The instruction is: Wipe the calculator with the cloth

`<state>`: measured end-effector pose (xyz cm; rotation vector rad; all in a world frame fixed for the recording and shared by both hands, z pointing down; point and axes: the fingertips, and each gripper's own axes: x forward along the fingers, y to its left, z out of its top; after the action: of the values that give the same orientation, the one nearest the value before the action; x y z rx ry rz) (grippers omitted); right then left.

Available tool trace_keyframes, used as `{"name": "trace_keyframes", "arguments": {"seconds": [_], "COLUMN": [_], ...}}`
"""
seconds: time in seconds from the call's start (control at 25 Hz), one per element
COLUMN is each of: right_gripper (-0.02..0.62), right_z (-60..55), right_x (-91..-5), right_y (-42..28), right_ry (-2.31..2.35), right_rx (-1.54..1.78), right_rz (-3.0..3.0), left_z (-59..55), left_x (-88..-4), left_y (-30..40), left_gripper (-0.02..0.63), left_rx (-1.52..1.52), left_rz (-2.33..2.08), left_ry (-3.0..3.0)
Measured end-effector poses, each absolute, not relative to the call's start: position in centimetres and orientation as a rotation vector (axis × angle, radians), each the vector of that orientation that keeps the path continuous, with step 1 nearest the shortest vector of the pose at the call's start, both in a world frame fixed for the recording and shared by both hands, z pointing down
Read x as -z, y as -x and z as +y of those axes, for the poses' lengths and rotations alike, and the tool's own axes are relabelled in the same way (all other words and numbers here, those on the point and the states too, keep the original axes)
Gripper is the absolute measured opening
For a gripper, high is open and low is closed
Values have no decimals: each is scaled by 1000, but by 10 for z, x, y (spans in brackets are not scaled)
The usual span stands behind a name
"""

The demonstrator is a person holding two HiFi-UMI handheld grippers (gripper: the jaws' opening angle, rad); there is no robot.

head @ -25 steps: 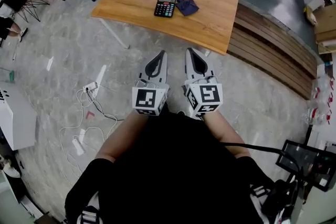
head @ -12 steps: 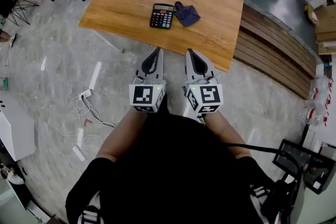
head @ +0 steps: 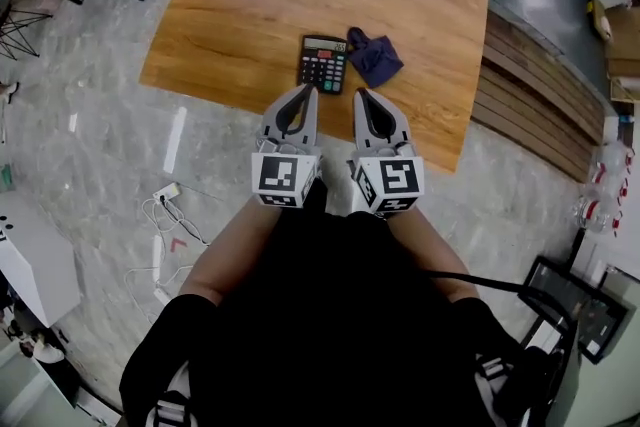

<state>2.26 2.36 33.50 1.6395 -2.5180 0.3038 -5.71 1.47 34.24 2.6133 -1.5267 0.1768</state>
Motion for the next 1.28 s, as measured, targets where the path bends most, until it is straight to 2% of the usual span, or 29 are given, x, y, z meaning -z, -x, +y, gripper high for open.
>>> {"name": "trace_keyframes", "arguments": {"seconds": [0.44, 0.92, 1.28], "right_gripper": [14, 14, 14], "right_z": [-54, -86, -100], "right_x": [-400, -537, -571], "right_y": [-25, -22, -13], "right_ry": [-1620, -1435, -1373], "right_rx": [-385, -520, -551], "right_rz": [-2394, -2205, -2152], "left_z": [-52, -90, -103], "left_x": [-407, -499, -540], "left_y": [67, 74, 87], "left_gripper": [6, 8, 8], "left_rx": [-286, -470, -553], "left_rz": [-1441, -1367, -1326], "left_ry": [-2570, -2469, -2394]}}
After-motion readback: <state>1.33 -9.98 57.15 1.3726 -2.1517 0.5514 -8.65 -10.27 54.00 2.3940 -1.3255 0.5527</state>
